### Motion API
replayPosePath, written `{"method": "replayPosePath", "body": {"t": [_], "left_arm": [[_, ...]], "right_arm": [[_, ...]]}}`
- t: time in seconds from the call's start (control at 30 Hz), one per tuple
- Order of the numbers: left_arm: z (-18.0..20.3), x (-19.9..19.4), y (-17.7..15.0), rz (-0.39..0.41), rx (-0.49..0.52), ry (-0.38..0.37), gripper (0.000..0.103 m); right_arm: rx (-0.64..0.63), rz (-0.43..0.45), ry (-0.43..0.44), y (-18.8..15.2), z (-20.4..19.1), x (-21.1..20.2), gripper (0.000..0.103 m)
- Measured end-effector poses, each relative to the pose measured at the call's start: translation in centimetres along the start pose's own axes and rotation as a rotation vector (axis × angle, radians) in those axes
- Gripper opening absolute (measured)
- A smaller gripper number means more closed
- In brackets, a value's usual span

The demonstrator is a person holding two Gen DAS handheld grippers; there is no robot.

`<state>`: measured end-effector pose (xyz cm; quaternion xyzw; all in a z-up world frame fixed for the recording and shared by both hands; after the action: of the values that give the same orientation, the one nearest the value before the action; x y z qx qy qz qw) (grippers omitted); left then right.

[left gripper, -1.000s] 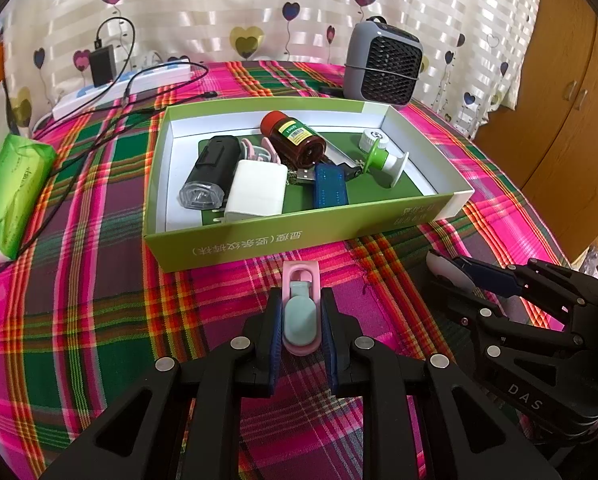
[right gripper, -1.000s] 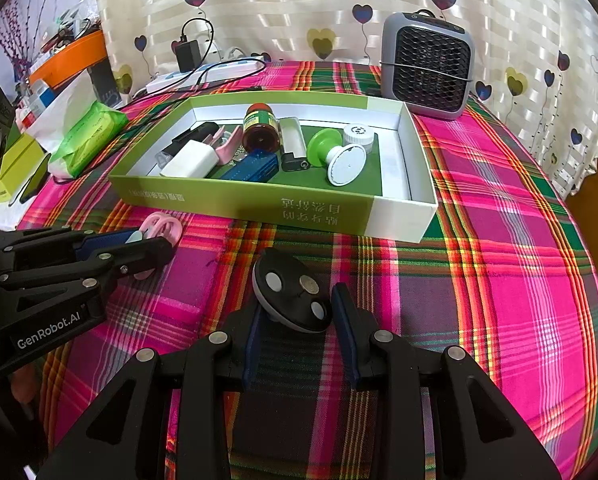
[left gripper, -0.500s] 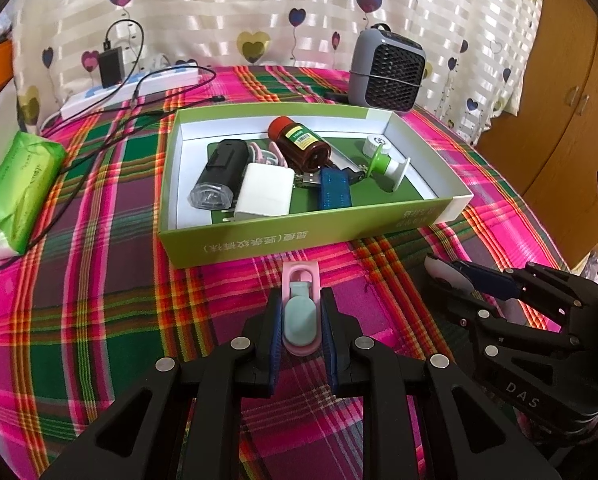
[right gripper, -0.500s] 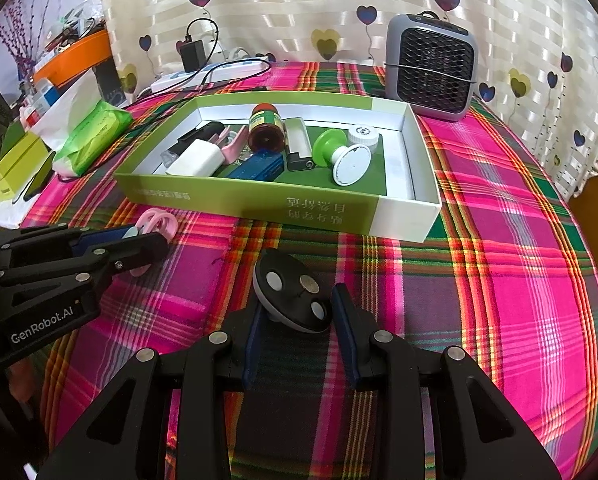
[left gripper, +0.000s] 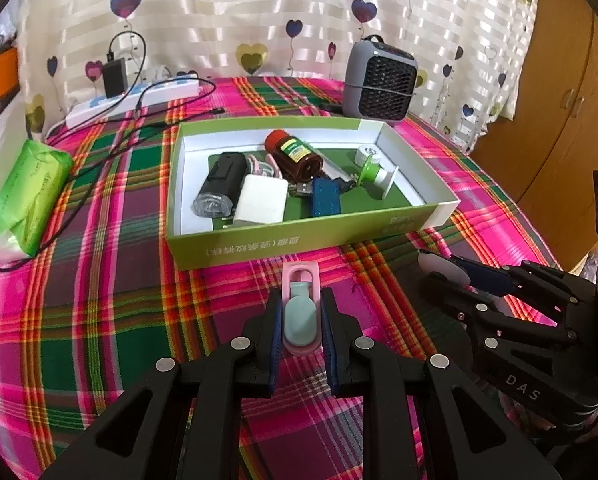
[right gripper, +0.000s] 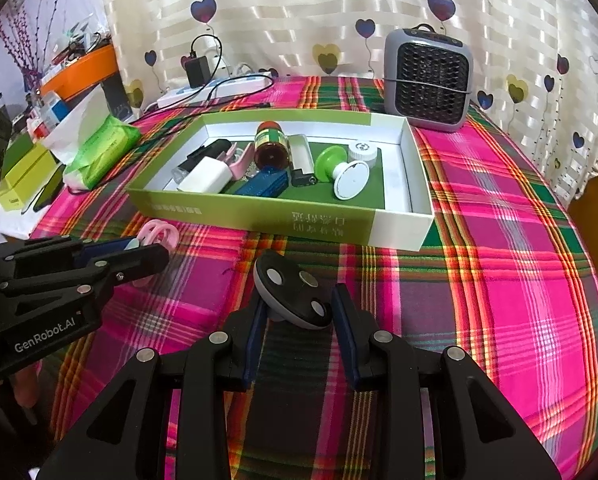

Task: Organize rigid objects
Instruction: 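Carry the pink clip with the left tool toward the box while the right tool carries the black disc, then lower the pink clip with the left tool into the box while the right tool lowers the black disc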

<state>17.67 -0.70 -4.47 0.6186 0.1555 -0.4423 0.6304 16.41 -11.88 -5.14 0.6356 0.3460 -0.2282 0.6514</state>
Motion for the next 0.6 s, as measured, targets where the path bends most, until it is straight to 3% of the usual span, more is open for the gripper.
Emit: {"method": "replayPosePath", "body": {"t": [0.6], "left_arm": [[0.2, -1.8, 2.4, 0.053, 0.011, 0.012, 0.017]], "right_arm": [[-0.001, 0.072, 0.006, 2.7, 0.6, -1.9, 0.034]]}}
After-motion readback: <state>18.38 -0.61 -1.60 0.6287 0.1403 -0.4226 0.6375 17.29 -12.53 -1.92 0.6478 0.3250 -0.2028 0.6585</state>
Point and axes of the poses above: each gripper's, at about its wrist camera, not at the fingertips, and x roughly the way its jaws point, z to its right, y to its top, the point moved 9 cm from there along x, roughly the way its jaws point, and after that the axes turned 4 degrees about -y, right-handed, at the moved point
